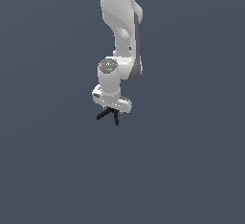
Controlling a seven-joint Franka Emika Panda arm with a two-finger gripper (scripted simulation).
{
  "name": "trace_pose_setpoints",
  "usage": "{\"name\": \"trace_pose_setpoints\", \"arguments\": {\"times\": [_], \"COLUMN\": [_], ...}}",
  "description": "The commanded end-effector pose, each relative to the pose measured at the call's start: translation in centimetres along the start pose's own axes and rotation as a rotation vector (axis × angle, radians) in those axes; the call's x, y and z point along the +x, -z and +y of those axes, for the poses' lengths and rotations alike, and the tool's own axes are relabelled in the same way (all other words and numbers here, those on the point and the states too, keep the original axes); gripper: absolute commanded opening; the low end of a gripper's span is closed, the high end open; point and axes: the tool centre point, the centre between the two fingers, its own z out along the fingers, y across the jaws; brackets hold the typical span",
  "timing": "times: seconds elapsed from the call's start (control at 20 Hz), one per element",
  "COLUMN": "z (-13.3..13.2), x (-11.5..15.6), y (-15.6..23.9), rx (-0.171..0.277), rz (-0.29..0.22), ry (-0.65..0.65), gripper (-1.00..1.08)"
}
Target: Pick up the object and move it to a goal position.
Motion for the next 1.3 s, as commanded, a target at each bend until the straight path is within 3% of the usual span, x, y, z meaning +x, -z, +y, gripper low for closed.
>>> {"name": "trace_pose_setpoints", "arguments": {"times": [0.0, 1.25], "z": [0.1, 1.9], "x": [-0.2, -4.1], "y": [1.5, 25.1], "rx": [0.001, -0.001], "rz": [0.002, 0.002], "ry": [-0.001, -0.002], "gripper": [-1.00, -1.00]}}
